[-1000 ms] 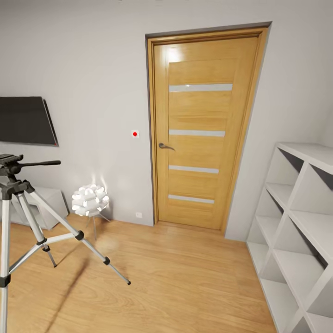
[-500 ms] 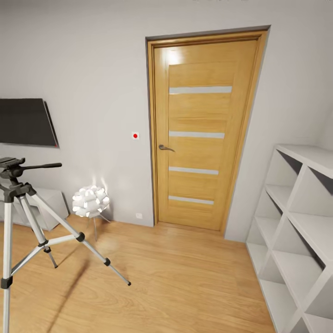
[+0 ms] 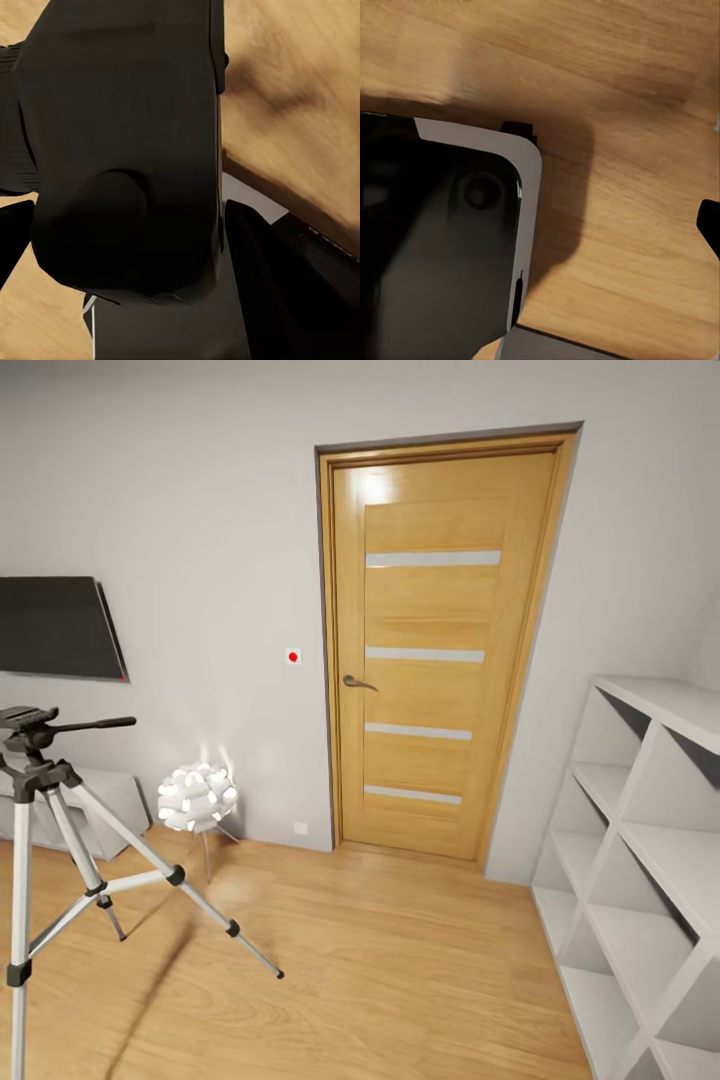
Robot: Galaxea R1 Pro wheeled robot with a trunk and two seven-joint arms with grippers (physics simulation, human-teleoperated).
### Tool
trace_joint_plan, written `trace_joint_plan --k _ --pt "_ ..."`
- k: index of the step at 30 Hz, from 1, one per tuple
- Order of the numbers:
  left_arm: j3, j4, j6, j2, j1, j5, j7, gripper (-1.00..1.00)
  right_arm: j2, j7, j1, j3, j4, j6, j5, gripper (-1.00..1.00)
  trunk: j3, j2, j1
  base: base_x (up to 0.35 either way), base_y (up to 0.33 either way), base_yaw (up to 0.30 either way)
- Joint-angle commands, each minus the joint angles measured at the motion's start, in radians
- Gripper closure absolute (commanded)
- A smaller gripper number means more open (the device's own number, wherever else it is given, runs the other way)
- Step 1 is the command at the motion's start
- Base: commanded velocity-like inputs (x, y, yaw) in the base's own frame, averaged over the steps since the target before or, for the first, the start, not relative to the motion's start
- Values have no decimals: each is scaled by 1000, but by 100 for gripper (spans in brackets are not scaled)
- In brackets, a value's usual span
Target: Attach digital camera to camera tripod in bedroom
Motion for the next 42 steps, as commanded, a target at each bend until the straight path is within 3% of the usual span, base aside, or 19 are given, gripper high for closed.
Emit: trace_joint_plan --k 1,36,42 --pt "-9 0 2 0 -1 5 3 100 0 2 -2 7 3 -8 -2 -100 2 6 -4 0 0 0" --pt "-9 0 1 -1 -1 5 3 100 2 -2 -2 10 2 2 3 -100 111 251 -138 0 0 0" --pt "-9 0 -21 -5 -1 4 3 100 3 -9 -2 10 2 1 3 -100 111 251 -138 0 0 0"
